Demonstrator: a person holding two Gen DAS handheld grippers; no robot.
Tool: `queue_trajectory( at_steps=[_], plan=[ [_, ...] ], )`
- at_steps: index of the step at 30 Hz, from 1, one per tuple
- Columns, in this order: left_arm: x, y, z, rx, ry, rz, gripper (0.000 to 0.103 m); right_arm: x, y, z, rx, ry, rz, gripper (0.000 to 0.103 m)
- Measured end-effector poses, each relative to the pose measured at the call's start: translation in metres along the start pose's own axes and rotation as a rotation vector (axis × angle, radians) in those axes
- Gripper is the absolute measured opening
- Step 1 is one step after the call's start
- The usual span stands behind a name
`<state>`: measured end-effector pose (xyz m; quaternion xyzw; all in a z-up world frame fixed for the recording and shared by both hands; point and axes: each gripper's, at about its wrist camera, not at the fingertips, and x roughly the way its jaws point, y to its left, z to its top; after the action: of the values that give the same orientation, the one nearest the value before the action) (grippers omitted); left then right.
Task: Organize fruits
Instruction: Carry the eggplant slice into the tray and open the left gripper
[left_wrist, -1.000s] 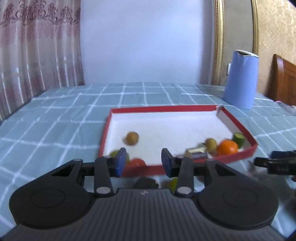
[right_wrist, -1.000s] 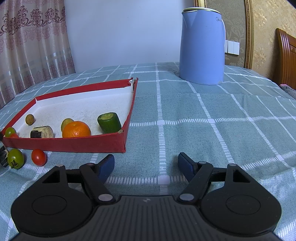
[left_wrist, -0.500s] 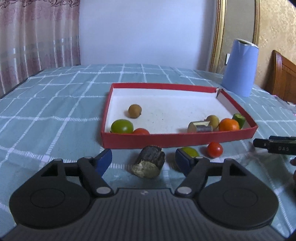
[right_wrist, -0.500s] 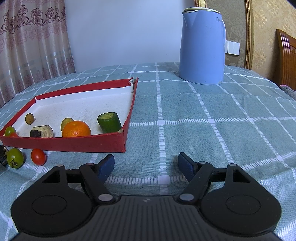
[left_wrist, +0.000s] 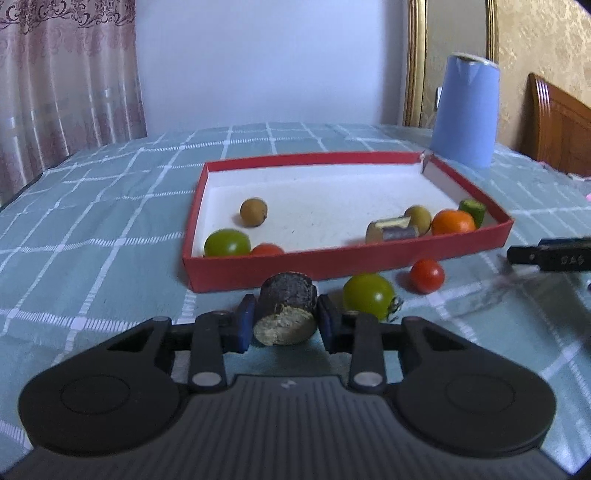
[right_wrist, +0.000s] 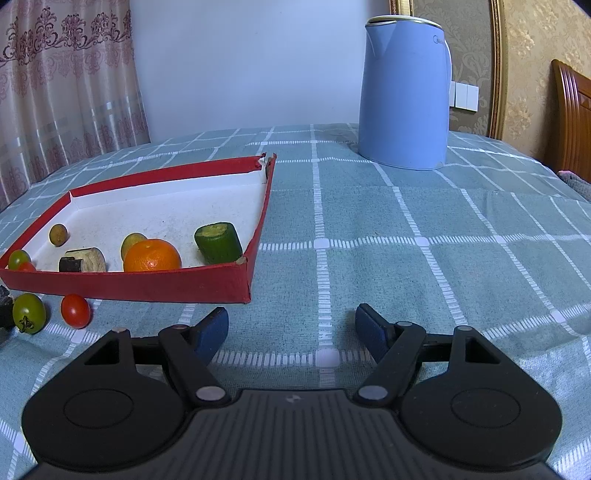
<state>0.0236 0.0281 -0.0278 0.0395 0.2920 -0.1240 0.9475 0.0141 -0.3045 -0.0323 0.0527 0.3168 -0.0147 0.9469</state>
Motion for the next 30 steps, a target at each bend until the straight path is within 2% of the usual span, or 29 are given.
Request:
queue_trajectory(
  at_steps=[5,10,16,19,30],
  plan=[
    [-0.008,0.002,0.018,-0.018,-0.050,-0.011,0.032,0.000,0.000,0.000,0.000,0.000,0.000,0.075],
    [0.007,0.011,0.044,-0.058,-0.077,0.010,0.031,0.000,0.000,0.000,-0.001,0.001,-0.001,0.075],
    [0.041,0.021,0.061,-0.102,-0.043,0.041,0.031,0.000,0.000,0.000,-0.003,0.001,-0.002,0.075],
    [0.057,0.024,0.063,-0.120,-0.011,0.033,0.030,0.000,0.000,0.000,-0.003,0.001,-0.002,0.075],
    [0.082,0.021,0.063,-0.096,0.034,0.058,0.030,-0.001,-0.001,0.000,-0.008,0.003,-0.001,0.077]
  ],
)
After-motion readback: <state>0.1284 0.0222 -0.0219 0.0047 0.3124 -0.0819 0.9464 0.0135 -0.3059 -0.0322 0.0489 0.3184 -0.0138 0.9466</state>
